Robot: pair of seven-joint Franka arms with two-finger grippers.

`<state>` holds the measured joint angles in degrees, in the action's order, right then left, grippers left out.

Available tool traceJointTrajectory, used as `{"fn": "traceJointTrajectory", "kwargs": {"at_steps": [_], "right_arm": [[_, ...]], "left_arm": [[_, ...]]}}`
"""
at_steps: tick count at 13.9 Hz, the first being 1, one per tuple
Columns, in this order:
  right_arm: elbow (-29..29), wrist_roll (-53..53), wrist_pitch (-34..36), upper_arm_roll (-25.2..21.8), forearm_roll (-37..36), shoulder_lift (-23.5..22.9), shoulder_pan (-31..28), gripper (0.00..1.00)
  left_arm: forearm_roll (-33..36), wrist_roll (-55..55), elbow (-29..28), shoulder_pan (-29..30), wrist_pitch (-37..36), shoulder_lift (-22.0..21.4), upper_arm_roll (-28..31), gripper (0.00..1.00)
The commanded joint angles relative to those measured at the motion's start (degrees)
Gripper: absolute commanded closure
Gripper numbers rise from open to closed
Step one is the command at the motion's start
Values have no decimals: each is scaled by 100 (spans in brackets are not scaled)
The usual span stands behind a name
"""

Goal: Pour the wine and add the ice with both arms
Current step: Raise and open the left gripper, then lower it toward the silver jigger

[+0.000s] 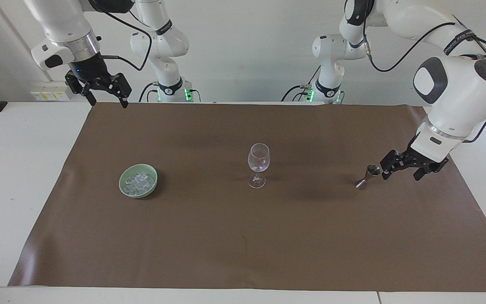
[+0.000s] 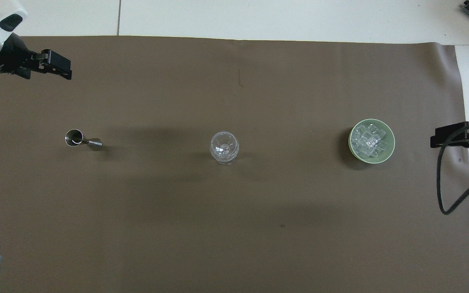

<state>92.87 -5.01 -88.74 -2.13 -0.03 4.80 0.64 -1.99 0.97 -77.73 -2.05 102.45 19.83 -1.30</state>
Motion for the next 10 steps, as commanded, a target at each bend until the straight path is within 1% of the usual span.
{"fn": "traceJointTrajectory", "kwargs": {"at_steps": [1,8,10], "right_arm": [[64,114,67,2,47,91,-2,0],[64,114,67,2,47,91,-2,0],[64,114,67,2,47,91,-2,0]], "left_arm": [[-91,44,-471,82,179,-357,-19,0],[-249,44,-436,161,135,-348,-11,0],[-266,44,-462,336,109,-348,-19,0]]}}
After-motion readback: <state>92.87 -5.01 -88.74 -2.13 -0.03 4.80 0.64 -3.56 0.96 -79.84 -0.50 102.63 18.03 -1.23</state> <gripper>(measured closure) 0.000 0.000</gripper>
